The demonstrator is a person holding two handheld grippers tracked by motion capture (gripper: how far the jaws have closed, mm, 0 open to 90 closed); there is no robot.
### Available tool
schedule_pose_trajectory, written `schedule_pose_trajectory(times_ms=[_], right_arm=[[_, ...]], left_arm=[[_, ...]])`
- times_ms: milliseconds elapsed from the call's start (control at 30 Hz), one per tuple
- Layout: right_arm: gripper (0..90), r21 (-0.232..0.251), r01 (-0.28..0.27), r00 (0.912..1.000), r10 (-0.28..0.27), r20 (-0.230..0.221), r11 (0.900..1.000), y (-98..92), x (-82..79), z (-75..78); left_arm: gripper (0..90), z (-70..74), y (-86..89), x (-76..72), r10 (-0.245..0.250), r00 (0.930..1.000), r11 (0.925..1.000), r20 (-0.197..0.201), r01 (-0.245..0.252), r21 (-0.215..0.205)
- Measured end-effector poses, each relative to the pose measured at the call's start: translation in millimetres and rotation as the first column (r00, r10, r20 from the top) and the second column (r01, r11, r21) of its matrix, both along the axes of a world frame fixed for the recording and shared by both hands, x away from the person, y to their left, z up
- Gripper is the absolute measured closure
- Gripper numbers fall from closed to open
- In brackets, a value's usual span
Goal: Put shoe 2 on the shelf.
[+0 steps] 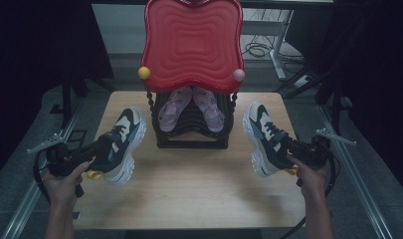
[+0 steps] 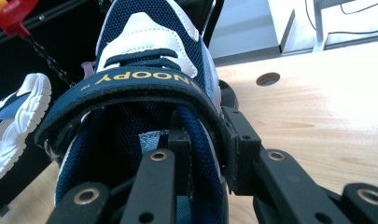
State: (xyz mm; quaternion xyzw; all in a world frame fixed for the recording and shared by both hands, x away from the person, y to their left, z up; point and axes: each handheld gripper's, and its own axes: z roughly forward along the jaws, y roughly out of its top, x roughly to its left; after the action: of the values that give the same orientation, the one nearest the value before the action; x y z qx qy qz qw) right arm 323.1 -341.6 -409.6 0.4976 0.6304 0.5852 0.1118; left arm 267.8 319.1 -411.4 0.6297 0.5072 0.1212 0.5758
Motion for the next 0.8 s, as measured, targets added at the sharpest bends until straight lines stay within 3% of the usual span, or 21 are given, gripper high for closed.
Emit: schedule_pose_trajectory(times_ms=[367,800], right_arm=[[75.6,-0.002,0.008,0.9993,-0.008,0.037,1.000,7.4,1.7,21.5],[75.5,0.022,0.023,0.9986,-0.024,0.048,1.000,5.4,7.4,29.7]], left_arm=[[72.4,16.8,3.7,8.1,0.010,0.9996,0.9998,0.027,-0.009,-0.015],[72.3,32.2,1.9,14.2,0.029,0.9983,0.9992,0.051,-0.027,-0.031]])
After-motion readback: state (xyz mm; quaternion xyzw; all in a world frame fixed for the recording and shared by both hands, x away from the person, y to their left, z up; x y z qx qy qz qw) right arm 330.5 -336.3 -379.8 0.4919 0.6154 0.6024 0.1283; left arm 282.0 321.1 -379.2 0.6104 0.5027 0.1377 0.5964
